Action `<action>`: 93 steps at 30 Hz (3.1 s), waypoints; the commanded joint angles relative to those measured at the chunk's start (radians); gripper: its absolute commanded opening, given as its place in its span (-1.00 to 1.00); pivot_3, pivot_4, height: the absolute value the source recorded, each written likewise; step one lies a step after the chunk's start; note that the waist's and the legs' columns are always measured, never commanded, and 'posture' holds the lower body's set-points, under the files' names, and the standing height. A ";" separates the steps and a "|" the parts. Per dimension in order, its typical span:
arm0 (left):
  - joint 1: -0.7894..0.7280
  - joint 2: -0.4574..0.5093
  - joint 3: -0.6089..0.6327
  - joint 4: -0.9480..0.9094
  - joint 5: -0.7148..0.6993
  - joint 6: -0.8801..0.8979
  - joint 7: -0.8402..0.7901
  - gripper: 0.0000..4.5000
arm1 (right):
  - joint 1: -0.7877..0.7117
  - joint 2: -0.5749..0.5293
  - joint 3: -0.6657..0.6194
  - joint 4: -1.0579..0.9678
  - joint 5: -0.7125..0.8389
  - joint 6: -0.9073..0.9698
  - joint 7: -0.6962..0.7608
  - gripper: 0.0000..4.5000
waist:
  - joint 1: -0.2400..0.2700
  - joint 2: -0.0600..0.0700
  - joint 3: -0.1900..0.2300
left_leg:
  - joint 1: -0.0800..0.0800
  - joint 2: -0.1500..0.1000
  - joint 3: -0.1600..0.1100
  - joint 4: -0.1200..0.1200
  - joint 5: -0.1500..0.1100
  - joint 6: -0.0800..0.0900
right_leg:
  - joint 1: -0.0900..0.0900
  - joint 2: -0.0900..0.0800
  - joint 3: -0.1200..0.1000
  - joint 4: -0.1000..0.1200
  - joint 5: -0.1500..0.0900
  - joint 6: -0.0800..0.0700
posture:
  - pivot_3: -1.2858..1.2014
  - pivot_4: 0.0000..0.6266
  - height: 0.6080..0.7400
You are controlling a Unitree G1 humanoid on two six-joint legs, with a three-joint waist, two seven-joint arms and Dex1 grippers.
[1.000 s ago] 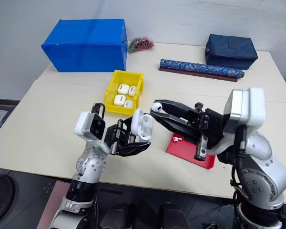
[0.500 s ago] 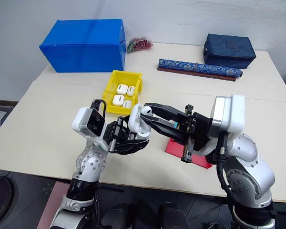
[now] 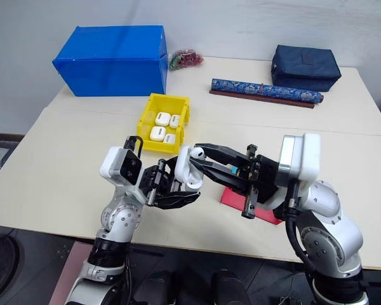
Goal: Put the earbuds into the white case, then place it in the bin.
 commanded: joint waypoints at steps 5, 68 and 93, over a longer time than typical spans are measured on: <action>-0.039 -0.039 -0.031 -0.041 0.008 -0.025 -0.024 0.26 | 0.038 -0.055 0.039 0.009 0.042 0.067 0.023 -0.80 | 0.000 0.000 0.000 | 0.000 0.000 0.000 0.000 0.000 0.000 | 0.000 0.000 0.000 0.000 0.000 0.000 | 0.03 -0.52 1.00; 0.294 0.179 0.079 -0.196 0.010 -0.013 0.078 0.26 | -0.585 -0.420 0.446 0.790 -0.688 0.330 0.299 -0.36 | -0.013 0.006 0.002 | -0.003 -0.001 0.000 -0.001 -0.001 0.002 | -0.002 -0.001 0.001 -0.005 0.002 0.003 | 0.03 -0.52 1.00; 0.310 0.192 0.078 -0.220 0.034 -0.036 0.132 0.26 | -0.648 -0.265 0.512 0.893 -0.863 0.255 0.410 0.51 | -0.023 0.006 0.002 | -0.003 -0.001 0.000 -0.001 -0.001 0.001 | -0.004 -0.001 0.000 0.000 0.002 0.003 | 0.03 -0.52 1.00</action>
